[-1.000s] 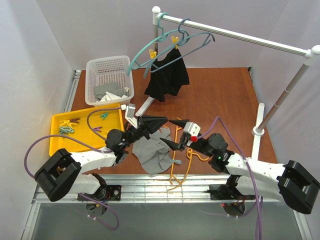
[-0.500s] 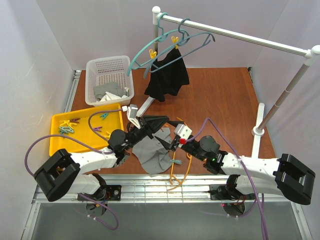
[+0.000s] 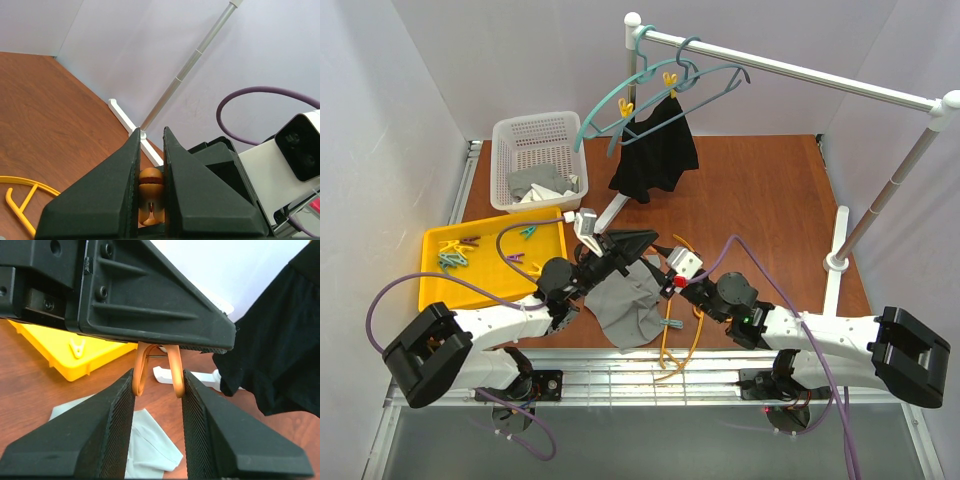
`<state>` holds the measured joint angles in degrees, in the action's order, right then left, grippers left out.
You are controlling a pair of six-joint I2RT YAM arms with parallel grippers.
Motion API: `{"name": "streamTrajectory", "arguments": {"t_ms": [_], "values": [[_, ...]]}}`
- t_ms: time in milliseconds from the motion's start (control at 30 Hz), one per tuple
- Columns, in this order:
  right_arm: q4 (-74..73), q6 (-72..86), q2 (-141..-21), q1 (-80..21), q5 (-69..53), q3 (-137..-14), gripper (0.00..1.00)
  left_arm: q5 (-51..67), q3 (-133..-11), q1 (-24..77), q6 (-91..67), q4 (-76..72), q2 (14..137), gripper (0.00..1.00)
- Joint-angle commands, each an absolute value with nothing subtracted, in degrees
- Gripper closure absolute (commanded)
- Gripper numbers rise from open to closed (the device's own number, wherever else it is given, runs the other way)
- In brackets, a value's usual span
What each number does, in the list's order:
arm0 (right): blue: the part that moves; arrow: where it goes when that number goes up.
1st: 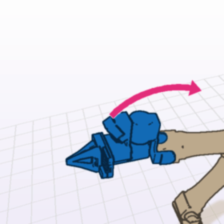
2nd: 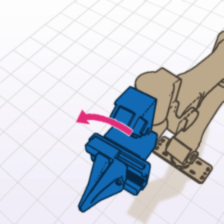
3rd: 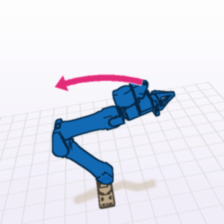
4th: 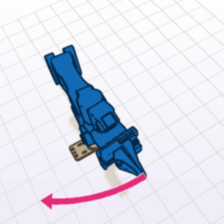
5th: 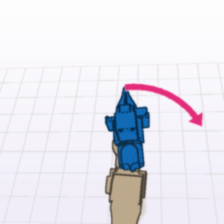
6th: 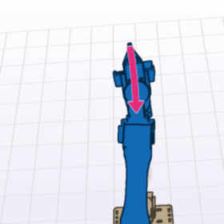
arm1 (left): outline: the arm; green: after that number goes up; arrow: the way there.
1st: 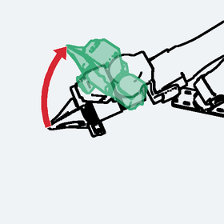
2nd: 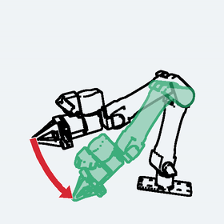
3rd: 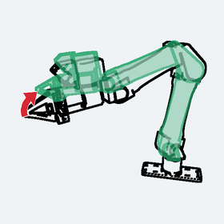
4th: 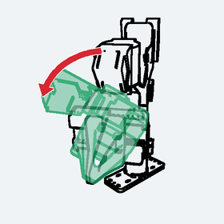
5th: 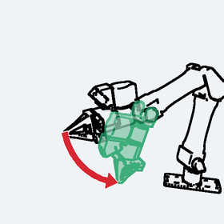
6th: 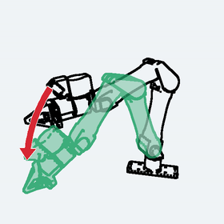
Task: Clip the underwear to the hanger
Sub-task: Open the clamp.
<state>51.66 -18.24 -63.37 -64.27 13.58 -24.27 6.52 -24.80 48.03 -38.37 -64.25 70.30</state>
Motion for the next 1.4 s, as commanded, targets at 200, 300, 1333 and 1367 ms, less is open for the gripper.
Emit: {"name": "streamTrajectory", "arguments": {"t_ms": [200,300,1333,1367], "values": [[52.9,-22.9,-64.5,-67.2,20.4,-28.1,0.83,4.0,-28.0,49.1,-37.3,-57.1,70.3,1.00],[52.9,-23.5,-65.1,-67.6,21.7,-28.5,0.93,3.7,-28.8,49.3,-36.9,-54.8,70.7,0.98],[-10.3,5.9,-64.9,-61.0,14.9,-45.4,0.99,-7.0,-12.3,47.8,-14.5,-47.7,57.1,0.37],[-11.7,8.3,-65.4,-58.4,11.4,-46.0,0.99,-5.4,-12.7,47.8,-13.5,-46.5,58.9,0.39]]}}
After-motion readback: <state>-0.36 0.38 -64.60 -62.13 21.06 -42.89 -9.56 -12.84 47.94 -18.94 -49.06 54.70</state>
